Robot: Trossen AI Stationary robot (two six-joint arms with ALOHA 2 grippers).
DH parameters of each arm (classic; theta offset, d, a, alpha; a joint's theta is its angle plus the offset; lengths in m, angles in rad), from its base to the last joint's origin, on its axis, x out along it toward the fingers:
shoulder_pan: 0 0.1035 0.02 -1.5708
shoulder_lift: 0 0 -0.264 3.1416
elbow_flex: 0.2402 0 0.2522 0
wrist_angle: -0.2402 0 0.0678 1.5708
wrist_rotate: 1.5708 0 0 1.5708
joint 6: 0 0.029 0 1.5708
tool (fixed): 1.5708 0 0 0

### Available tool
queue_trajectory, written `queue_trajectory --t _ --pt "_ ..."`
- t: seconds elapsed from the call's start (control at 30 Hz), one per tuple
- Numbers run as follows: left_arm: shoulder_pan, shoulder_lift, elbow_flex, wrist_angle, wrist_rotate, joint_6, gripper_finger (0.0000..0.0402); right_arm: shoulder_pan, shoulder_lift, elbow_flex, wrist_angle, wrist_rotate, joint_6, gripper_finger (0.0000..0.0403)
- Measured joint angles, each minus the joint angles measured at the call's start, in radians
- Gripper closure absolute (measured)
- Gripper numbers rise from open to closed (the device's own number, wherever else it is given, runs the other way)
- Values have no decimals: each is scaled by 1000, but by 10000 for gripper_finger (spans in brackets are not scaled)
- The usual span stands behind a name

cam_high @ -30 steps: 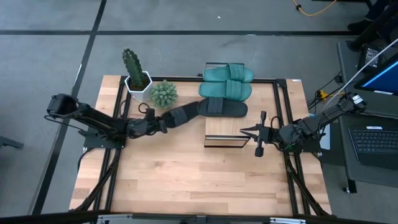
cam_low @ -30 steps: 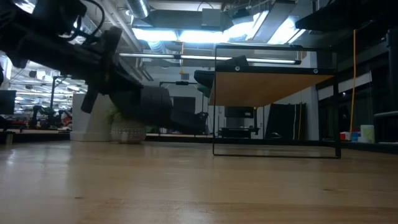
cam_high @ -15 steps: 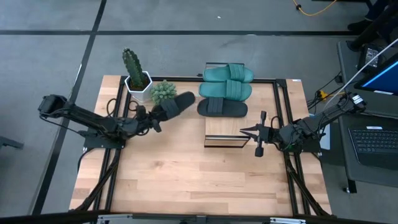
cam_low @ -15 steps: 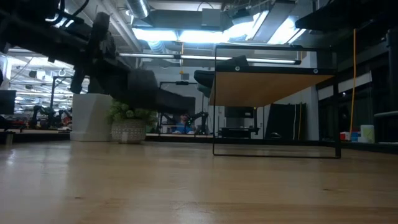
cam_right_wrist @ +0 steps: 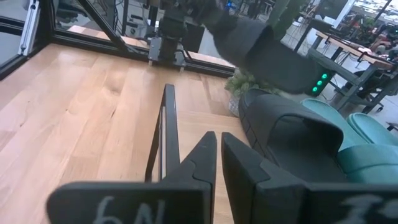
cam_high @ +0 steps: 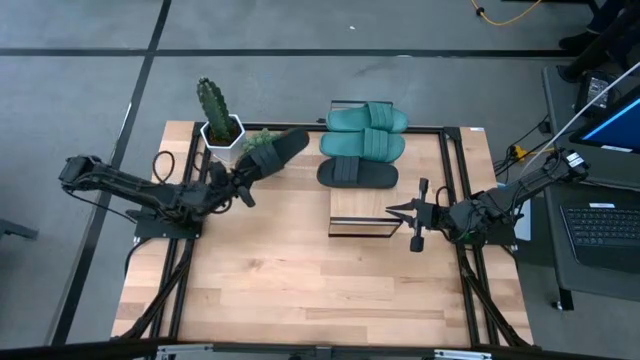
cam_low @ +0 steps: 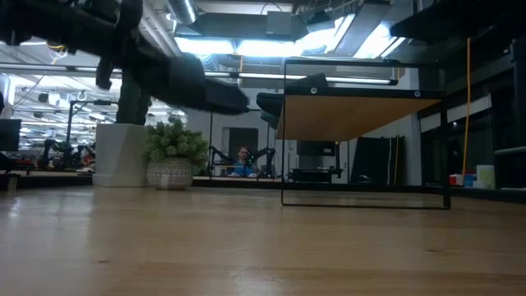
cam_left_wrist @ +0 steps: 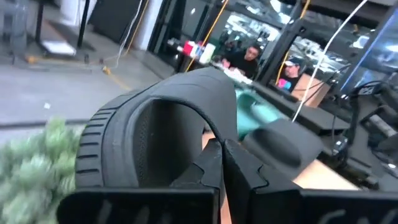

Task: Pick and place slides into the shelf
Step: Put the black slide on the shelf

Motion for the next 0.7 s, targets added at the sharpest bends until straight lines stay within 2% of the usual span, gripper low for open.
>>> queue_trajectory --t 0.13,0.3,0.53,0.7 --pt "-12 -14 49 0 32 68 401 0 0 0 10 0 0 375" --pt "-42 -10 85 0 82 68 401 0 -1 0 30 0 -29 375" --pt "-91 5 118 16 128 -7 401 0 -22 0 143 1 -156 375" --pt "-110 55 131 23 175 -40 401 0 -43 0 153 1 -165 375"
